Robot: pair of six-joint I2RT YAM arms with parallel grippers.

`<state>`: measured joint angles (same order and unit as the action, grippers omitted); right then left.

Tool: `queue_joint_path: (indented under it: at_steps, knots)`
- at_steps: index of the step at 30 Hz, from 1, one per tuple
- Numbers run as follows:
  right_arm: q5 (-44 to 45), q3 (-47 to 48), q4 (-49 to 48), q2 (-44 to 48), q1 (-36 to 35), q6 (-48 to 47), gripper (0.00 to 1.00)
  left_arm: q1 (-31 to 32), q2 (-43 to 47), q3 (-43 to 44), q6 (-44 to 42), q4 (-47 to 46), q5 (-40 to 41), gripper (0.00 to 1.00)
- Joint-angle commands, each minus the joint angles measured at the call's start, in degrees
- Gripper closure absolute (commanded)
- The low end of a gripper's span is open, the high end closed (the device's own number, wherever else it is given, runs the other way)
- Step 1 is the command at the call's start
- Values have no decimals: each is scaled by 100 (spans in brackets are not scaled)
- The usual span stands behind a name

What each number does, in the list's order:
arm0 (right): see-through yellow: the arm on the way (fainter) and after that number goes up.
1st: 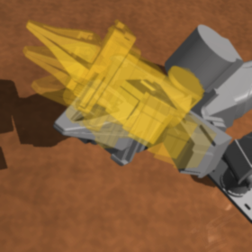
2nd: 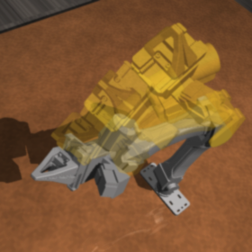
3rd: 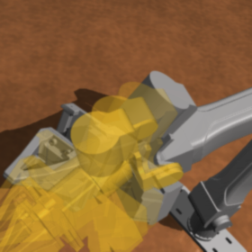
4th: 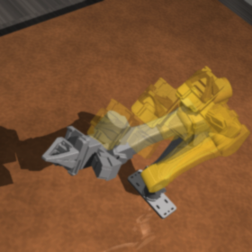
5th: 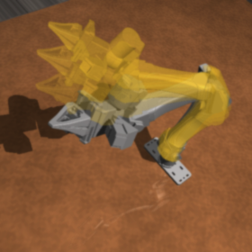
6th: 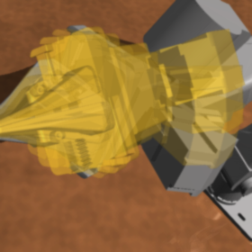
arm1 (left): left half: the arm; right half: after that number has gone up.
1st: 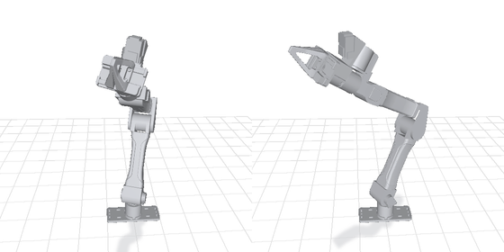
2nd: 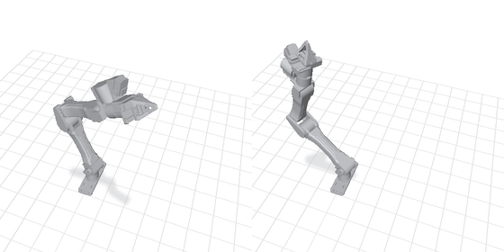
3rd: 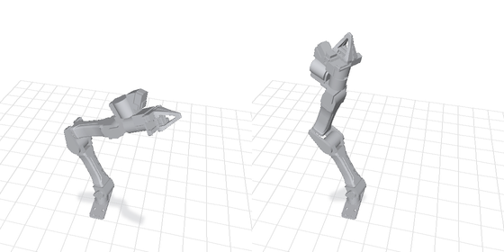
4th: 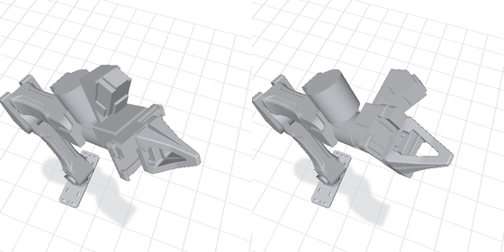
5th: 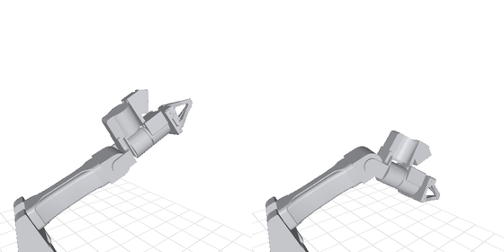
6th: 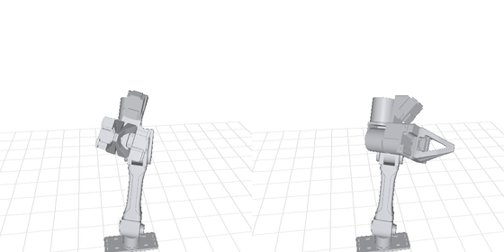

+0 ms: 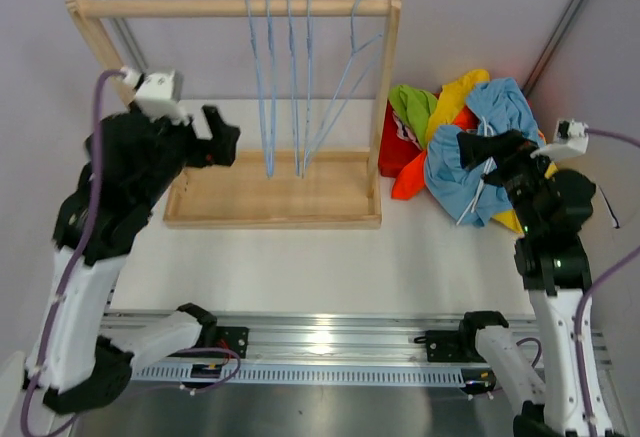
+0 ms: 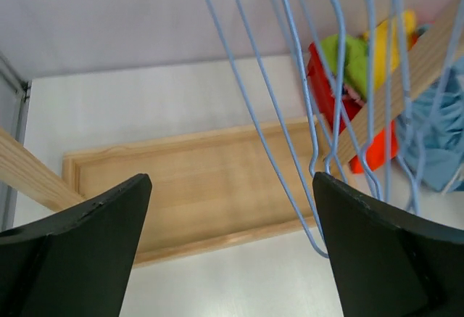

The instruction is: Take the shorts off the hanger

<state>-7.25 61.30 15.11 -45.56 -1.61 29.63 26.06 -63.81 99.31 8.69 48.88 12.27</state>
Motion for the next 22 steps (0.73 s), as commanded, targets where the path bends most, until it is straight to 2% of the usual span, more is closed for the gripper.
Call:
queue_joint_path:
  at_steps: [1, 3, 5, 7, 9, 12, 16, 22]
  knots:
    - [-277, -188, 255, 915, -217, 85, 1, 4, 1043, -717, 379, 16, -505, 1]
    - [-505, -128, 543, 1548, -217, 332, 0, 4, 1852, -1252, 563, 68, -848, 1]
    - [-1154, 39, 921, 1943, -217, 430, 1, -5, 2553, -1483, 686, 165, -1050, 1]
    - [-1577, 267, 1133, 2156, -200, 456, 0, 4, 2908, -1781, 766, 218, -1183, 1]
    - [-1613, 592, 1824, 2331, -86, 439, 1, 4, 3295, -1862, 853, 349, -1490, 1]
    - [-1692, 1348, 2661, 2368, 378, 158, 0, -5, 3725, -1933, 863, 438, -1456, 1]
    - [-1772, 2034, 3050, 2368, 644, 192, 1, -5, 3771, -1705, 810, 692, -1280, 1]
    - [-1807, 2141, 3243, 2315, 899, 254, 0, -14, 3736, -1564, 863, 675, -1298, 1]
